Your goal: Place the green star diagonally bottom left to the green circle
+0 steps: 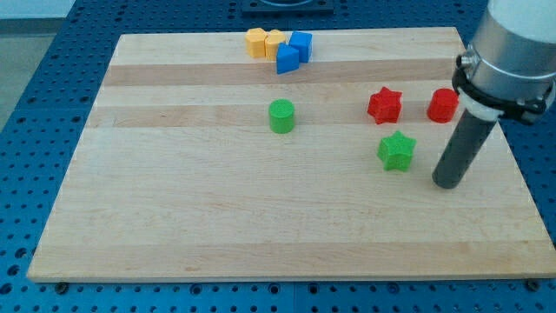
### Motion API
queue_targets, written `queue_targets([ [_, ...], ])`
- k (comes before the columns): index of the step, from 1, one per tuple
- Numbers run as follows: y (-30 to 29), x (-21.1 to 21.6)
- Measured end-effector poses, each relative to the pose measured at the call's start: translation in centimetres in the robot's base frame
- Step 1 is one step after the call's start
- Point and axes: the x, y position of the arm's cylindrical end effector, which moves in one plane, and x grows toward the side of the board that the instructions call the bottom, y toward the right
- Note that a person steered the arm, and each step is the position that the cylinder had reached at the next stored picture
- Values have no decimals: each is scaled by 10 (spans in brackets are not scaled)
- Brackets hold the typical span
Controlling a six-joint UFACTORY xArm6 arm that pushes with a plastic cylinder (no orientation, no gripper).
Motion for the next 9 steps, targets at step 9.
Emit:
queue_targets([
  [9,-38,-25],
])
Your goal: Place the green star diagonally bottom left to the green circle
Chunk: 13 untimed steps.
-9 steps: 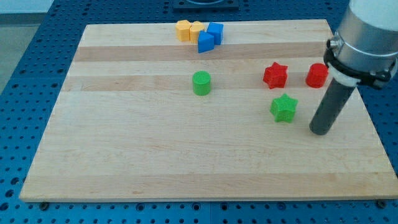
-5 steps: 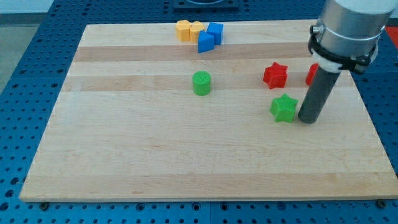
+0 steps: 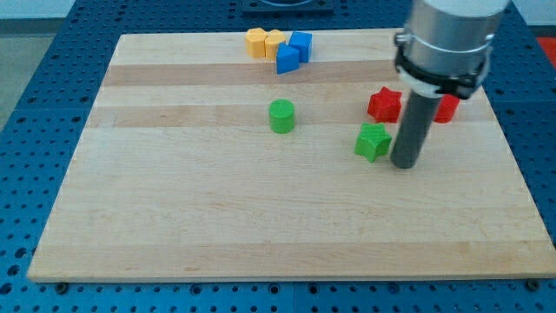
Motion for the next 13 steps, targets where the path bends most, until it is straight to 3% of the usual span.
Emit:
queue_targets([
  [2,34,-25],
  [7,-108,-17],
  [9,-130,4],
  [13,-162,3],
])
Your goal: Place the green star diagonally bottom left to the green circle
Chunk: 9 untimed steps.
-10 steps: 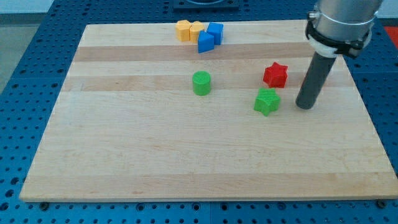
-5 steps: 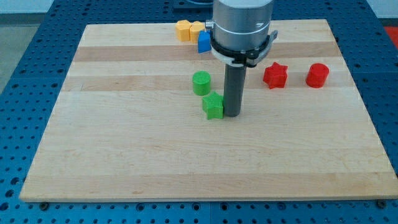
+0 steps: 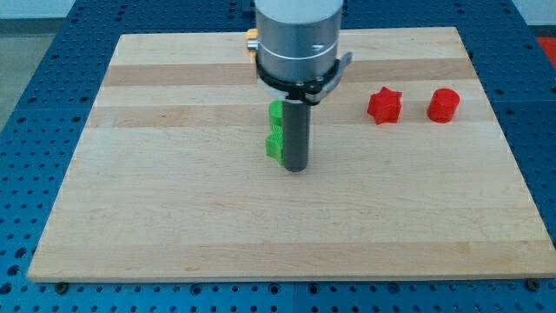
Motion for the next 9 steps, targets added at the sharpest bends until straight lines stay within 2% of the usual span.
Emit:
queue_targets([
  [2,-29,7],
  [3,2,32],
  [4,53,29],
  [5,68,9],
  [6,51,-7],
  [9,-49,-27],
])
